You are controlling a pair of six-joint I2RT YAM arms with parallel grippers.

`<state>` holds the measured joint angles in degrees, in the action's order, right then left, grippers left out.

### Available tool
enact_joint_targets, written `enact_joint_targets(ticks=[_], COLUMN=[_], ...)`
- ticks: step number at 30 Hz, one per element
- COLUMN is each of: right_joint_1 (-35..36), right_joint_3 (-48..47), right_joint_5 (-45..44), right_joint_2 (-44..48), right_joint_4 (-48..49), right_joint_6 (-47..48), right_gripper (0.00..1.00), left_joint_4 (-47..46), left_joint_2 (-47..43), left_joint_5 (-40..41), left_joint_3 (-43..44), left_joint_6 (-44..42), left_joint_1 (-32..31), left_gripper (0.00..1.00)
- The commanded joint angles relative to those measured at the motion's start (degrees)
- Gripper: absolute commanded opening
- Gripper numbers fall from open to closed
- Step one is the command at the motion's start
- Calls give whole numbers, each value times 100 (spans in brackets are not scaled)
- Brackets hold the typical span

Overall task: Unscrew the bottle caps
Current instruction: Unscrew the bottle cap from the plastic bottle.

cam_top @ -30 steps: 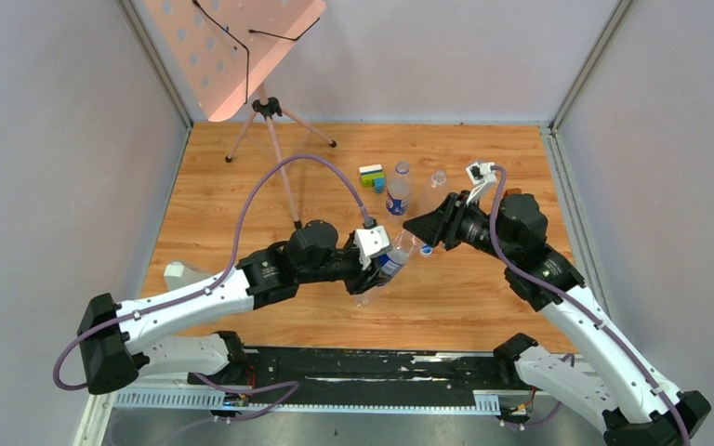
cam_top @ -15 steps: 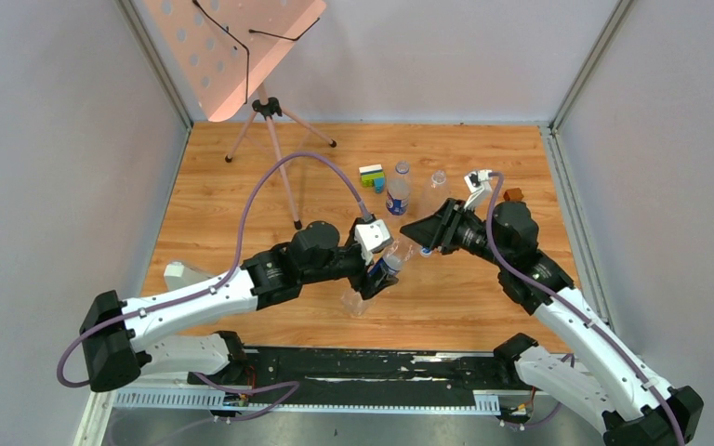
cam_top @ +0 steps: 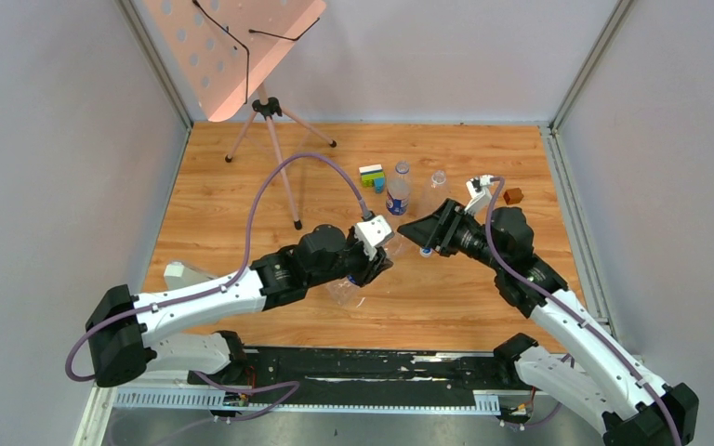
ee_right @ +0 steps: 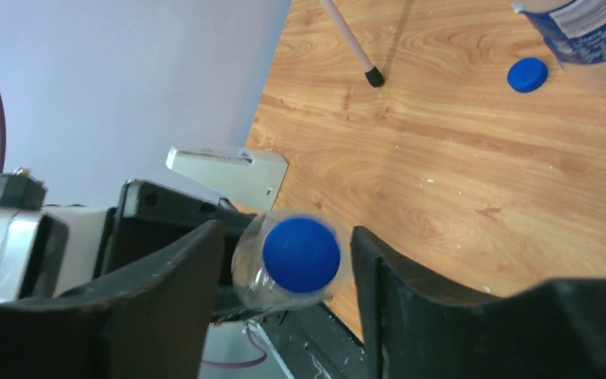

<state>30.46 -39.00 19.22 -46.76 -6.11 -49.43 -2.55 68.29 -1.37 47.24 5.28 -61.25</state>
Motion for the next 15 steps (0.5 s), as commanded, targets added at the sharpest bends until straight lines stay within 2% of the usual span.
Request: enact_joint_targets(ticks=[1, 3, 5, 8, 12, 15], right_joint_1=[-22, -206, -493, -973, -1084, -1075], right_joint_3=[-134, -321, -527, -699, -716, -635], right_joint_5=[83, 345, 879, 1899, 2812, 3125], right_joint_2=[162, 172, 112, -104, -387, -614], right_joint_4=[-118, -399, -696, -980, -1084, -1123], right_joint_6=[292, 637, 921, 1104, 1205, 1242], right_gripper=[66, 71, 71, 66, 59, 60], left_joint_4=[437, 948, 1560, 2294, 2496, 2232], left_joint_2=[-352, -408, -375, -301, -376, -540], left_joint_5=[625, 440, 305, 121, -285, -507], left_joint_3=[-103, -4, 158, 376, 423, 302], left_joint_6=[-558, -988, -1333, -1824, -2357, -2496], left_joint_1=[87, 87, 87, 86, 85, 87], left_gripper=[24, 20, 14, 12, 8, 7])
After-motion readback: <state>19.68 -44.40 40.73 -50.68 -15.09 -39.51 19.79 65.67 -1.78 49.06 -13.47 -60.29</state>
